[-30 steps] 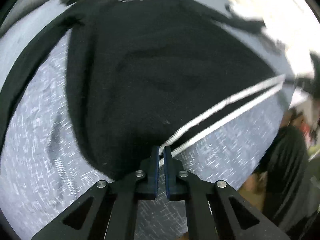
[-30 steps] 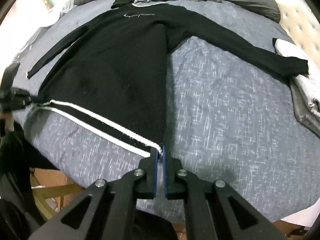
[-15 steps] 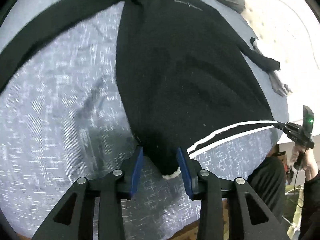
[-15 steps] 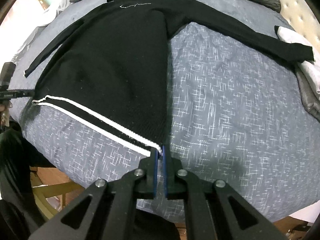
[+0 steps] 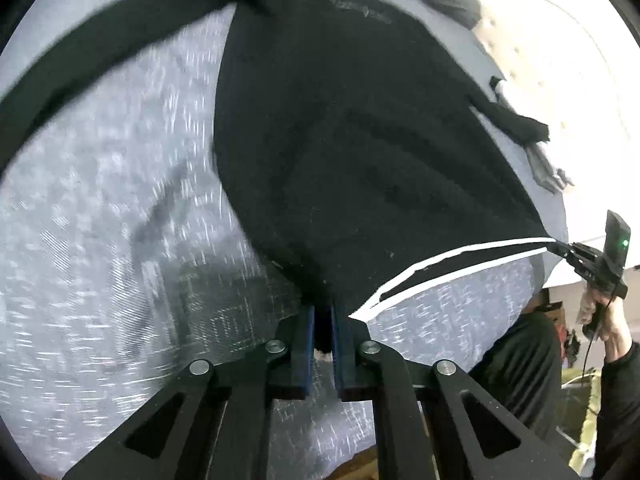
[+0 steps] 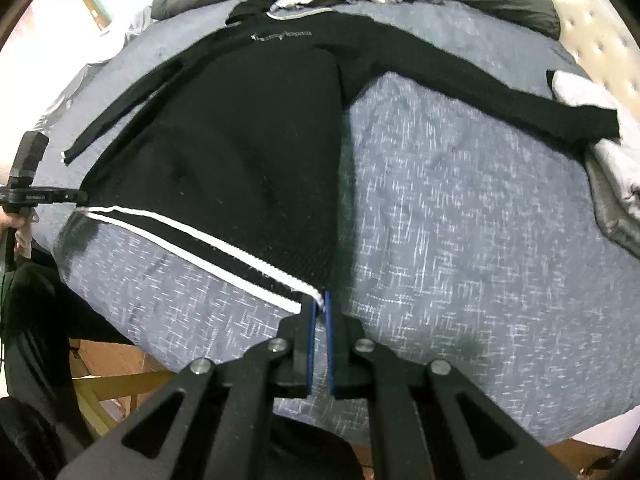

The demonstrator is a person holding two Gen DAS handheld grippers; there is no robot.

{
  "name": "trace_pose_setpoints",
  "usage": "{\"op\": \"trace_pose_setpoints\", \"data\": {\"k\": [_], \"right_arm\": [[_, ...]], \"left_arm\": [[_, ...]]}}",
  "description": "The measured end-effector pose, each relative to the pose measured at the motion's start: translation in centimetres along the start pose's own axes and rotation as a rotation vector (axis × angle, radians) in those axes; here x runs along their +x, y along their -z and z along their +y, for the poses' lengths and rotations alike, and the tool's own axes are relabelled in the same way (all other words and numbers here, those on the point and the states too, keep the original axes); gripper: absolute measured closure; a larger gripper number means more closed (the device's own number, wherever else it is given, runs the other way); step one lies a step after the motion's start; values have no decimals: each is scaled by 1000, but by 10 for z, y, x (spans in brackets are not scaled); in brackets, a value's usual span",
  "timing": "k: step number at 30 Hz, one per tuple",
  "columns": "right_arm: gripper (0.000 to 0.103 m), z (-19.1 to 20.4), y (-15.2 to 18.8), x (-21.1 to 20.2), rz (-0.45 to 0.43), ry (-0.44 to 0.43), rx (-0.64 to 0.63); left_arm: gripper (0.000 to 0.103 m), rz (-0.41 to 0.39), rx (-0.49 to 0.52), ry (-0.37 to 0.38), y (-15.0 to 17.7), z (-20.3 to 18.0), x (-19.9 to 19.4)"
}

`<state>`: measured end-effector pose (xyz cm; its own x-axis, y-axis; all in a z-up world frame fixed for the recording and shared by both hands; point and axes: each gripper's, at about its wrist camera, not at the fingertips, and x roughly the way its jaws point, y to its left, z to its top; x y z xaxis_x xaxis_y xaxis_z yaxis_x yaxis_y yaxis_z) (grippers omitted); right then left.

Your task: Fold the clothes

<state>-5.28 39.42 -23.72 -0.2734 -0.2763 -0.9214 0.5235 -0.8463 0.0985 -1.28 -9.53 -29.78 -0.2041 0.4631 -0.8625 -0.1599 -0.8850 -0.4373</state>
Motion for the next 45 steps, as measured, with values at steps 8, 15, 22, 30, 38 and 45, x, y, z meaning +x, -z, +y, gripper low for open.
{"op": "trace_pose_setpoints", "data": {"k": [8, 15, 22, 30, 38, 45], "right_arm": [[99, -2, 6, -27, -32, -6, -26], [99, 9, 35, 1, 48, -67, -45], [99, -5, 36, -4, 19, -140, 38], [64, -22, 13, 24, 33, -229, 233], [66, -13, 0, 72, 148, -268, 313], [98, -10, 4, 52, 98, -243, 262]], "left_arm": [[96, -16, 130, -25, 7, -29, -56], [96, 49, 98, -44, 19, -22, -20], [96, 76, 75, -58, 24, -12, 0], [96, 70, 72, -57, 22, -12, 0], [96, 55, 66, -49, 22, -8, -7], [96, 44, 91, -58, 23, -11, -11]]}}
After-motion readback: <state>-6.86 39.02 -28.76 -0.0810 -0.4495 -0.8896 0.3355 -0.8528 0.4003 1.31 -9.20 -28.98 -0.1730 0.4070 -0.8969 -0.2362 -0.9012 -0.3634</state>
